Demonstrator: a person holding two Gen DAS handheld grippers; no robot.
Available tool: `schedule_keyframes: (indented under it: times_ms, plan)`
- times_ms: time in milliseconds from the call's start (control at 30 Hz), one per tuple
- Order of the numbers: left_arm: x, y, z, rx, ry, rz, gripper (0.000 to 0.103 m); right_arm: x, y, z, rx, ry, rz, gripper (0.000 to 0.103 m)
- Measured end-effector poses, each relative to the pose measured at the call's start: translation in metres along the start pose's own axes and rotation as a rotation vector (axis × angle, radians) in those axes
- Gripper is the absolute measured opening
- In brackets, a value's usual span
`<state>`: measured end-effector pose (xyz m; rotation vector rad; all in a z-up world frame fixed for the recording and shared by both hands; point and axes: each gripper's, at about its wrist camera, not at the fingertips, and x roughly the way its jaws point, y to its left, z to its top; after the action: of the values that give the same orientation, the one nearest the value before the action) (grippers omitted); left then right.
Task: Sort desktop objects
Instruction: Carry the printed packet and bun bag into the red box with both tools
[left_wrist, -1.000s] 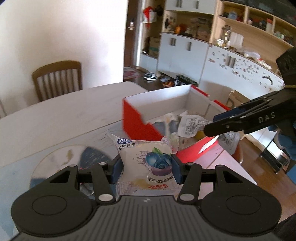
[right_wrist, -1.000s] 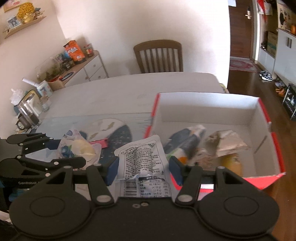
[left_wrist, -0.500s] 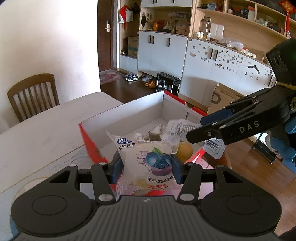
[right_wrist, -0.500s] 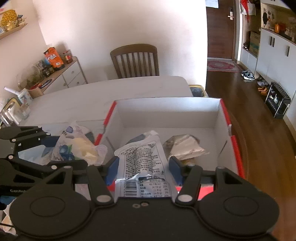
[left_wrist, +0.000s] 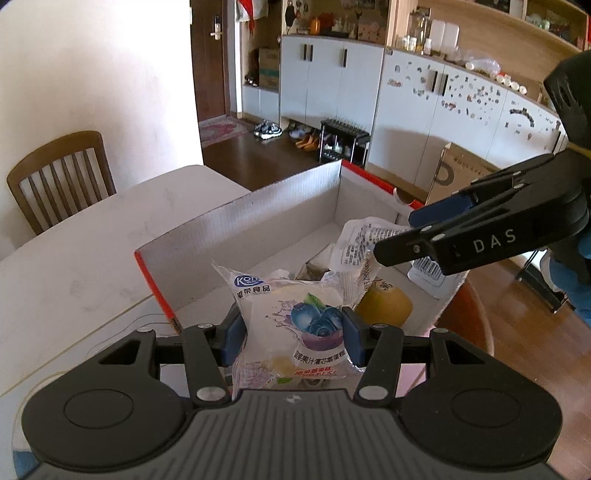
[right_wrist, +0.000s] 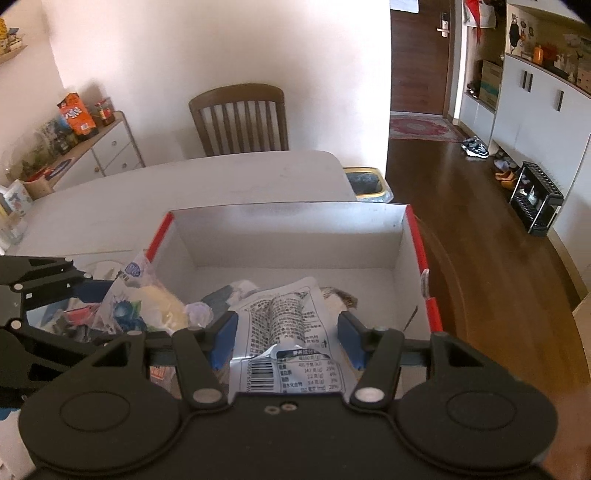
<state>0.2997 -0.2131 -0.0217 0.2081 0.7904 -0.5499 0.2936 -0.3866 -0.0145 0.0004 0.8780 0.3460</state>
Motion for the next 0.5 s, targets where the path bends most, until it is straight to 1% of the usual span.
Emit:
schedule_keyframes:
  times_ms: [333,500]
  plan:
    - [0.030,-0.007,0.005,0.028,0.059,0.021,0.053,0.027,-0.007,-0.002,0.005,0.030,-0.035,0.058]
    - [0.039,-0.011,0.005,0.034,0.084,0.013,0.053,0.036,-0.010,-0.004,0.007,0.051,-0.039,0.058]
